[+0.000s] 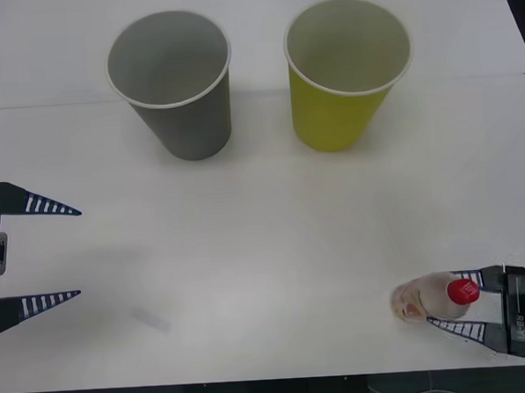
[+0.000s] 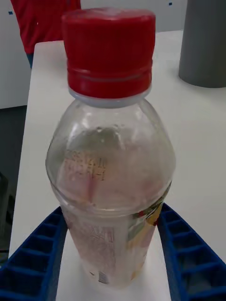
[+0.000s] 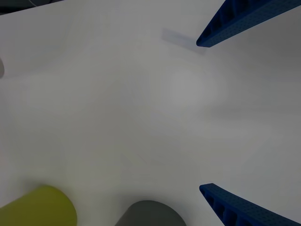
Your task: Put the can into the green bin and the plastic bottle into the gray bin
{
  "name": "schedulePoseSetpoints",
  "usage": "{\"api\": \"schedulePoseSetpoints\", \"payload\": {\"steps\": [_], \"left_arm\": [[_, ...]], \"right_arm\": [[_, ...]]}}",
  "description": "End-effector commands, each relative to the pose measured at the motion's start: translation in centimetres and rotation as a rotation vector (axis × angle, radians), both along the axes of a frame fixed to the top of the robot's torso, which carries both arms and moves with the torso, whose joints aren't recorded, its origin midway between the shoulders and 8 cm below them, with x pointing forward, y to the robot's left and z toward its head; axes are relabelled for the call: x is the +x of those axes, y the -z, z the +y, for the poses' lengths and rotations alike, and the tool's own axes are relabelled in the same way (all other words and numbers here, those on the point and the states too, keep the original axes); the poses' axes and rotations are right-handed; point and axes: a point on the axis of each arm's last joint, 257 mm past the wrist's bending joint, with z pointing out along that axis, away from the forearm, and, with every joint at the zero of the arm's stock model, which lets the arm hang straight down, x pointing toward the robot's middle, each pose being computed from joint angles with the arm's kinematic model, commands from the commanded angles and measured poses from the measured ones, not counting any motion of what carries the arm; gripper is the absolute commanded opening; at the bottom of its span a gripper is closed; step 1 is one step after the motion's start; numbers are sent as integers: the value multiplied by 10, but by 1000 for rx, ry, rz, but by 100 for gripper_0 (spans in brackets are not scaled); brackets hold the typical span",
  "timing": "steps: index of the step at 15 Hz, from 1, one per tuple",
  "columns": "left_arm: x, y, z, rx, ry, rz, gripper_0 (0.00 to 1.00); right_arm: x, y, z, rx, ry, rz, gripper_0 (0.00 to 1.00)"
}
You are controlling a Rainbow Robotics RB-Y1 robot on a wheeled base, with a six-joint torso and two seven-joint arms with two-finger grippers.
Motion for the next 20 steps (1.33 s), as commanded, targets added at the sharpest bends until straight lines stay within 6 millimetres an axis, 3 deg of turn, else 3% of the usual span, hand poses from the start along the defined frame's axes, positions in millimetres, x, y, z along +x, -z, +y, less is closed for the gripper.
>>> {"api": "schedulePoseSetpoints", "payload": {"steps": [1,7,11,20], "left_arm": [[0,0,0,0,0,0,100],[0,0,0,0,0,0,100],[0,0,0,0,0,0,100],[0,0,0,0,0,0,100]], "right_arm": [[1,-1,0,0,0,-1,0],[6,-9,4,-1,-9,-6,0],[8,-27,14,-11,28,59,0],[19,-76,61,14,221,252,0]]}}
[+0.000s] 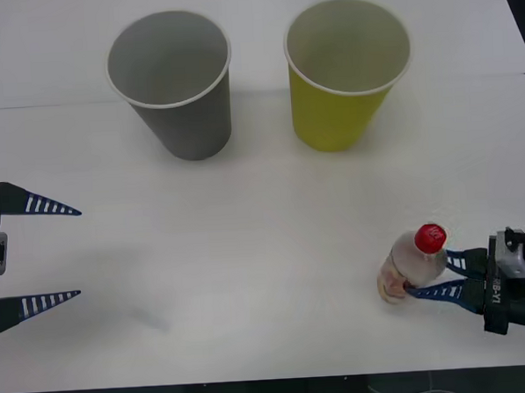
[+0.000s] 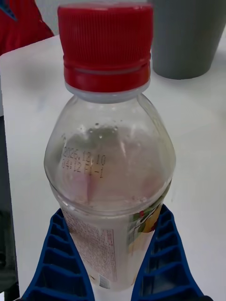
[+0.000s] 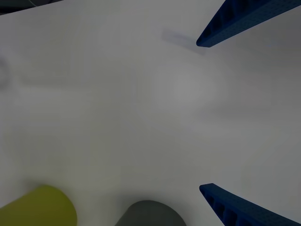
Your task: Put the can into the green bin and the plastic bottle into the gray bin
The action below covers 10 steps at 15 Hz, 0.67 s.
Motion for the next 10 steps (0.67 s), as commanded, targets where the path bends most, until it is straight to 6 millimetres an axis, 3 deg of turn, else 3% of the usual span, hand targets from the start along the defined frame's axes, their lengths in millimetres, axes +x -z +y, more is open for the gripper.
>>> {"api": "schedulePoseSetpoints", "payload": {"steps": [1,8,10], "left_arm": [[0,0,0,0,0,0,100],[0,0,0,0,0,0,100],[0,0,0,0,0,0,100]], "right_arm": [[7,-15,14,13,46,63,0],[15,-65,37,-6,124,258,0],[20,-90,53,19,167,322,0]]}}
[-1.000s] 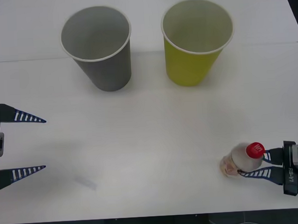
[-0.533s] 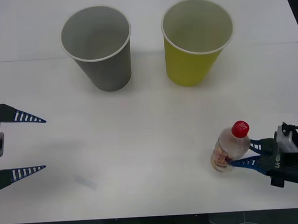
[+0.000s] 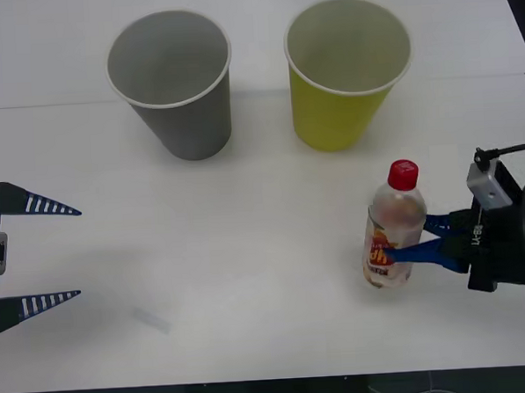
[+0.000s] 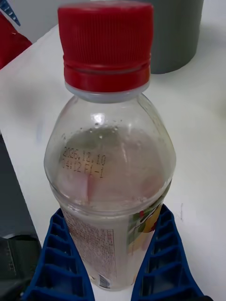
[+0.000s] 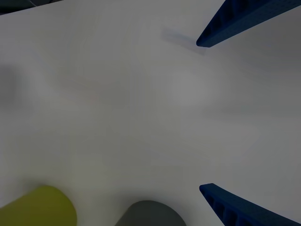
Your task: Put the can into the green bin and the plastic bottle into the gray bin
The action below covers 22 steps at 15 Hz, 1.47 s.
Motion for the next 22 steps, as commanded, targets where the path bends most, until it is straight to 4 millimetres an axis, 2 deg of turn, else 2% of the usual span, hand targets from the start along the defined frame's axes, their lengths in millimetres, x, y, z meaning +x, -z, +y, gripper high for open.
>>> {"api": "schedulePoseSetpoints", "payload": {"steps": [1,4,6,12,18,22], "left_arm": [[0,0,0,0,0,0,100],[0,0,0,0,0,0,100],[0,0,0,0,0,0,100],[0,0,0,0,0,0,100],[0,0,0,0,0,0,100],[0,0,0,0,0,0,100]], "right_arm": [[8,-38,24,38,73,84,0],[22,-68,38,46,112,75,0],[29,-80,40,-2,81,45,0],[48,-141,59,-57,-7,37,0],[89,-190,113,-58,-59,-40,0],[129,-229,159,-52,-72,-75,0]]}}
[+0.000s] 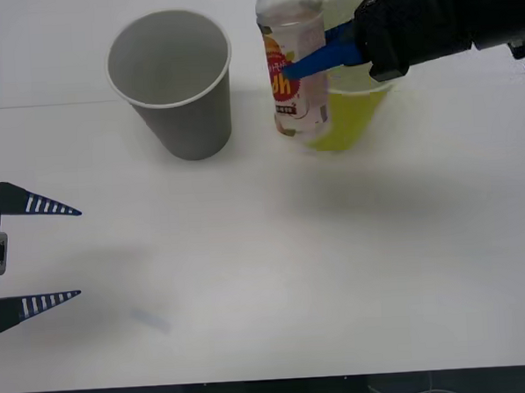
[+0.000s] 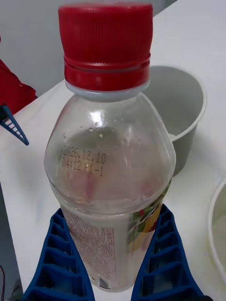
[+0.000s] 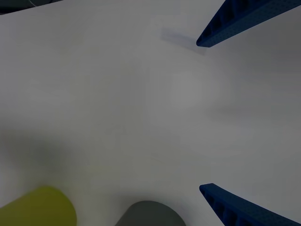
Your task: Put the can into the green bin and the plastic bottle into the gray bin
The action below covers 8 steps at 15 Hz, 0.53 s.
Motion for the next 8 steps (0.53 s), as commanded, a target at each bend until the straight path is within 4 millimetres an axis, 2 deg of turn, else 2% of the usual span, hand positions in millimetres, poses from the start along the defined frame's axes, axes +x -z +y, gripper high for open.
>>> {"api": "schedulePoseSetpoints", "payload": {"steps": [1,5,8], "left_arm": [[0,0,0,0,0,0,100],[0,0,0,0,0,0,100],[0,0,0,0,0,0,100]], "right_arm": [[34,-30,38,1,1,-17,0],[77,-44,79,-72,50,-11,0],[101,-37,116,-124,82,2,0]]}}
